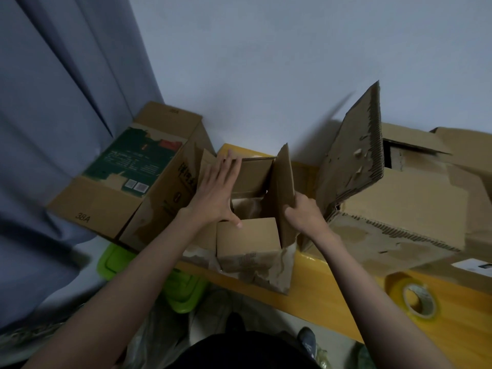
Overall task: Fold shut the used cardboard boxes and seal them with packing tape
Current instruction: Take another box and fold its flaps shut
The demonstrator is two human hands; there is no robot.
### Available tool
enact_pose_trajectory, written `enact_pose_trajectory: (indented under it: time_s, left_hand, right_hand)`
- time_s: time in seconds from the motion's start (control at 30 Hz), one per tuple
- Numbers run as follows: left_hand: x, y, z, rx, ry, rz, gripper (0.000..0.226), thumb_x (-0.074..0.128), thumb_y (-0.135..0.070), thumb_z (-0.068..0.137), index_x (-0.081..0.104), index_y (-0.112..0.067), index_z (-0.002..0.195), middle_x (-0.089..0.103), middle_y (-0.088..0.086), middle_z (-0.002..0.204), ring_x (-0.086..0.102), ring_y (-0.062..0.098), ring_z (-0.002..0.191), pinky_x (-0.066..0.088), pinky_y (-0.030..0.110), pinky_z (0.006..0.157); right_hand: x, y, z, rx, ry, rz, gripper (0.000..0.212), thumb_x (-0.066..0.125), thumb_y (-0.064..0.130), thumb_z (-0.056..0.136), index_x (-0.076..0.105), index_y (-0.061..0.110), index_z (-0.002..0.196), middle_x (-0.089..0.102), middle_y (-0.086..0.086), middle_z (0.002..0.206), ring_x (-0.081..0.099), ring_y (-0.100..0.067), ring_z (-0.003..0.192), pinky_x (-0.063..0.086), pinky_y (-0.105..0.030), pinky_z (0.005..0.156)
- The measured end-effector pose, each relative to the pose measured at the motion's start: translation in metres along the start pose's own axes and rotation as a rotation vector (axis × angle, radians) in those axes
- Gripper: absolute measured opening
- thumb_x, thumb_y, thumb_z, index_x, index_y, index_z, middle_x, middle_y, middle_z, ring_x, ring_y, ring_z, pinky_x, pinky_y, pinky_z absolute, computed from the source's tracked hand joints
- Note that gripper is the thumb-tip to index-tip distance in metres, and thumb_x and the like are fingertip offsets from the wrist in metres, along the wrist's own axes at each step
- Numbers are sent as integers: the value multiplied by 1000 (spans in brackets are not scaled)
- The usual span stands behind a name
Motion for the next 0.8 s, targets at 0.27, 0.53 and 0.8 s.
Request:
enact_pose_trajectory:
  time_s: [0.27,0.53,0.8]
  left_hand:
    - [21,5,5,68,238,120,129,66,-75,74,-11,-17,159,-7,6,168,-9,26,154,-6,49,124]
    - [25,8,-3,38,223,208,116,53,-81,78,0,-19,161,1,2,169,-5,26,155,-7,53,123]
    - [-1,27,-40,-408,-154,-376,130,80,-51,77,-20,-28,157,-11,6,168,11,31,153,22,55,119]
  right_hand:
    - [3,-3,2,-2,-18,18,47,52,27,95,46,18,141,61,-10,127,59,-33,115,52,-53,97]
    - [39,22,-10,-161,35,3,72,35,67,96,10,41,159,10,2,167,19,-31,152,26,-55,119]
    - [62,16,-3,-109,6,52,90,65,52,88,8,39,157,0,0,166,23,-39,147,33,-56,112]
Point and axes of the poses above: each hand's wrist, its own z-axis towards the middle knuckle, its own x-axis out of the palm, y = z × x, the point moved 7 cm from there along z, towards the middle knuckle
